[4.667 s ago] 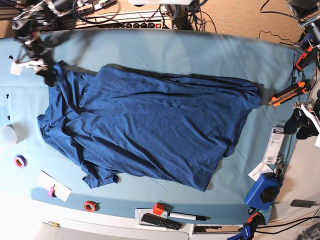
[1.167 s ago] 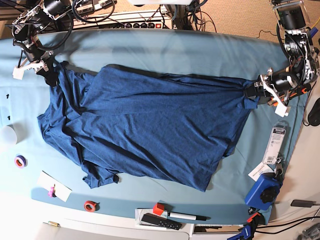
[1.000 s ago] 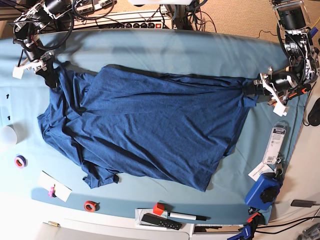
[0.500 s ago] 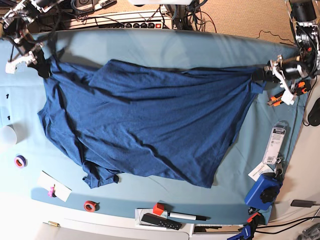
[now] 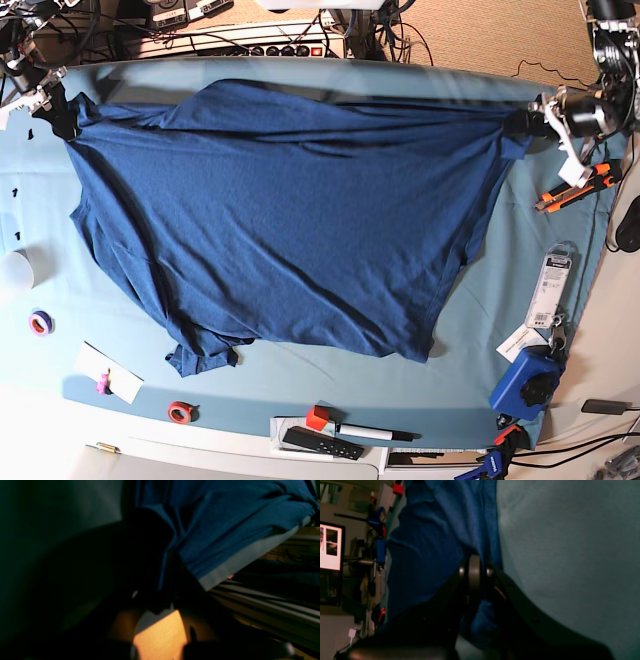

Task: Layout the t-shirt on the table in an organized manner, then fold the t-shirt properly
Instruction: 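Pull both grippers outward, spreading the shirt wide across the table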

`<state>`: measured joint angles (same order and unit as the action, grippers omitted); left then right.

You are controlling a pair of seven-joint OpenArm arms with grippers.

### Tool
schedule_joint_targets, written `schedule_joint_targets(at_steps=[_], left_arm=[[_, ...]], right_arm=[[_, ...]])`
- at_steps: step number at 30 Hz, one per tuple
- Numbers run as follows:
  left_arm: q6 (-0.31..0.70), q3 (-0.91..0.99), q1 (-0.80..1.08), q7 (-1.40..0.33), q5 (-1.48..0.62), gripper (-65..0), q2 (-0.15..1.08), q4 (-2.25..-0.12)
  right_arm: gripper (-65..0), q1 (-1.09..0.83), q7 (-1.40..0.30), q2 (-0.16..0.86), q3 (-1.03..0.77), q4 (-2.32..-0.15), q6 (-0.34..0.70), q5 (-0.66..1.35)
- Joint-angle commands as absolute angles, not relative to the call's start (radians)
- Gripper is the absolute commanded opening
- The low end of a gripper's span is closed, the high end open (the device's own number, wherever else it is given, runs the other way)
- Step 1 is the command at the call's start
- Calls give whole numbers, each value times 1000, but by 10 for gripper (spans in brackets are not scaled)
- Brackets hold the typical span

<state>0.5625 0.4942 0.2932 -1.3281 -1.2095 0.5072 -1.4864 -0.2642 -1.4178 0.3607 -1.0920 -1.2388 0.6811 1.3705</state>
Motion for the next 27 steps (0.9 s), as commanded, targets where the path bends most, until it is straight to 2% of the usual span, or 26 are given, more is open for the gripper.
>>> schedule_joint_targets(at_steps=[1, 15, 16, 17, 19, 20, 21, 27], left_arm=[[563, 518, 301, -1339, -1190, -650, 530, -1497], [578, 549, 324, -1335, -1190, -650, 529, -1496], [577, 549, 324, -1335, -1190, -628, 529, -1496], [577, 549, 324, -1335, -1191, -555, 529, -1496], [577, 549, 324, -1335, -1190, -421, 529, -1496], [577, 549, 324, -1335, -1191, -379, 529, -1496], [577, 549, 324, -1333, -1191, -358, 529, -1496], [578, 550, 321, -1308, -1190, -355, 530, -1496]], right_arm=[[-650, -266, -1396, 397, -1102, -1257, 687, 1398], [-650, -265, -1396, 410, -1102, -1257, 696, 1398], [-650, -265, -1396, 410, -1102, -1257, 697, 1398], [-635, -265, -1396, 410, -1102, -1257, 697, 1398], [-484, -265, -1396, 410, -1102, -1257, 698, 1399], [-428, -265, -1396, 410, -1102, -1257, 698, 1399], [-404, -265, -1396, 410, -1102, -1257, 698, 1399], [-403, -263, -1396, 416, -1102, -1257, 698, 1399]])
